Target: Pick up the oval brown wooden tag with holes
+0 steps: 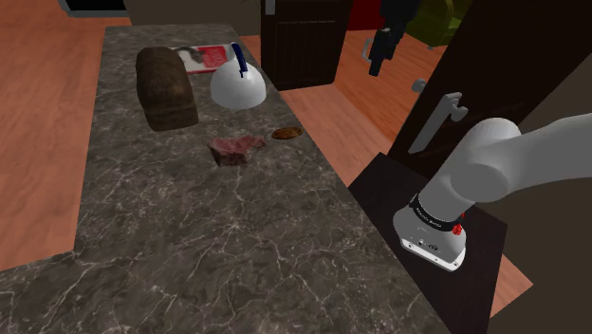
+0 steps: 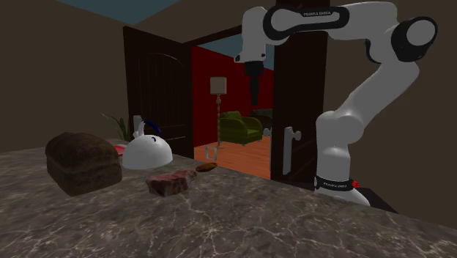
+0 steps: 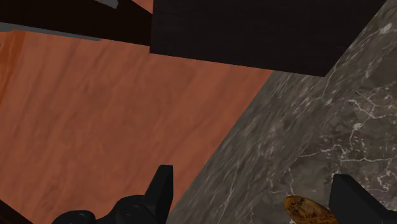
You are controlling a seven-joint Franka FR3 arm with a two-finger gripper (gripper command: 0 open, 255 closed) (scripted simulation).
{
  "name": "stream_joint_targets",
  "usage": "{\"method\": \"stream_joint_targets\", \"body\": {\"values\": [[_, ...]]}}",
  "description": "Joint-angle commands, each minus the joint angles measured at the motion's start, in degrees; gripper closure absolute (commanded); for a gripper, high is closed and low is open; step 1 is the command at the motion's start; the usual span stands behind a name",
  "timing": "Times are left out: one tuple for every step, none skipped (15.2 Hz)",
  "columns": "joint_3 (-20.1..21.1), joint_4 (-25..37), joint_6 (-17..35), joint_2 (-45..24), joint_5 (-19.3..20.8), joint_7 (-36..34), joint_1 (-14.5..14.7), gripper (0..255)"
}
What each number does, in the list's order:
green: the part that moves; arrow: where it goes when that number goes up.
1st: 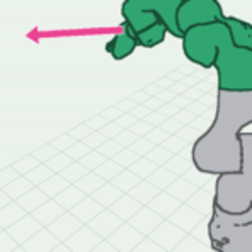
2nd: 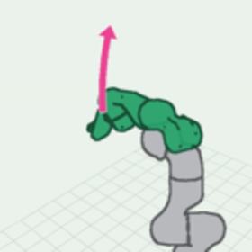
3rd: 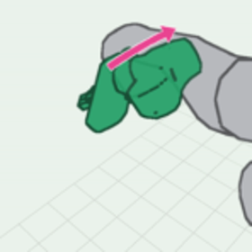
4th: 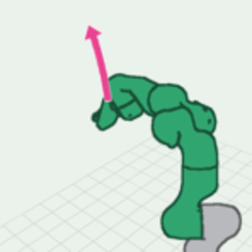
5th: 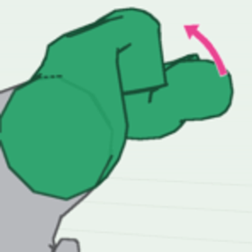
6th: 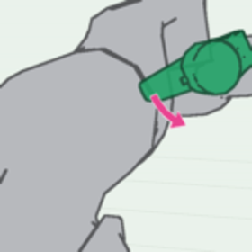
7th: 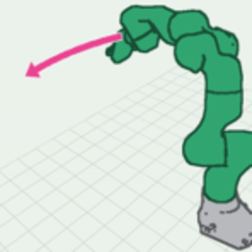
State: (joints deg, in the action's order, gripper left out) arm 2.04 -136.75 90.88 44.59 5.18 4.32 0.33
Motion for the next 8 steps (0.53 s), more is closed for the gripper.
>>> {"method": "stream_joint_targets", "body": {"values": [[0.0, 0.0, 0.0, 0.0, 0.0, 0.0, 0.0, 0], [-0.3, -0.8, 2.1, -1.1, -0.1, 1.2, 0.6, 0], [-0.5, -1.5, 4.2, -2.3, -0.2, 2.3, 1.2, 0], [-0.8, -2.1, 6.4, -3.6, -0.4, 3.5, 1.8, 0], [-1.0, -2.6, 8.4, -4.9, -0.5, 4.7, 2.4, 0], [-1.2, -3.1, 10.5, -6.2, -0.7, 5.9, 3.1, 0], [-1.4, -3.5, 12.6, -7.7, -0.9, 7.0, 3.7, 0], [-1.6, -3.9, 14.6, -9.1, -1.1, 8.2, 4.3, 0]]}}
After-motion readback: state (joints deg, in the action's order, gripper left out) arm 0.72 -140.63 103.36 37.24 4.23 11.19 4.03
